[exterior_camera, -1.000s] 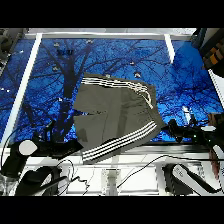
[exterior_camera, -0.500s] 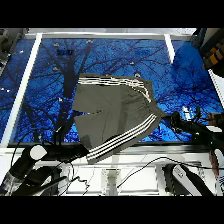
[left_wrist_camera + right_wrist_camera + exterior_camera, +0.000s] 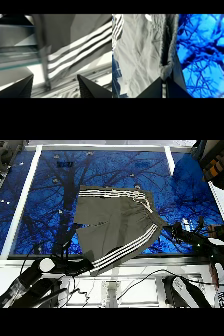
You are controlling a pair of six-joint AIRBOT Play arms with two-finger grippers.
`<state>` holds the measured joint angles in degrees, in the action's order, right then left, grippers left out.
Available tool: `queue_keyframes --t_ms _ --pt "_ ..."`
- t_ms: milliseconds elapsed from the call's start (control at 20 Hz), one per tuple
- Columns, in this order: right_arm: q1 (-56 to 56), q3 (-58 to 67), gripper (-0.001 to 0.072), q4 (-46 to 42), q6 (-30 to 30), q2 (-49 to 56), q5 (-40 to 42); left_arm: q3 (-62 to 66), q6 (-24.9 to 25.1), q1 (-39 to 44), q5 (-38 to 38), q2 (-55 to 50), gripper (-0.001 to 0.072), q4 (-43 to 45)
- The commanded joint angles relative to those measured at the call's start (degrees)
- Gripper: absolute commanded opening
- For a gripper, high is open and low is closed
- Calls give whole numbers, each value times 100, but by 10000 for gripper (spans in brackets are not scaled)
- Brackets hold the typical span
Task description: Fold the clothes and pants, and hang the long-sleeved shirts on hangers.
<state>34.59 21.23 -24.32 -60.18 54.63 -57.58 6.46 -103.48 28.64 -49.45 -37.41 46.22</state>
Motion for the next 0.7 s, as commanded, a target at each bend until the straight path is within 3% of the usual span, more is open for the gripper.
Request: queue_keyframes --t_ms 0,100,150,200,400,650 --pt "0 2 20 17 7 -11 -26 -20 39 619 715 -396 539 -452" --pt "0 2 20 17 7 -11 -24 -20 39 931 916 -551 276 -826" --pt "0 2 20 17 7 -11 -26 -13 44 1054 1003 -566 76 -835" --pt "0 2 20 17 7 -13 -31 0 118 1102 1078 -555 13 -835" --pt "0 90 19 9 247 -278 -160 376 227 822 1325 -315 11 -363" --pt "0 643 19 -299 264 -754 -605 1497 227 -166 933 94 10 863"
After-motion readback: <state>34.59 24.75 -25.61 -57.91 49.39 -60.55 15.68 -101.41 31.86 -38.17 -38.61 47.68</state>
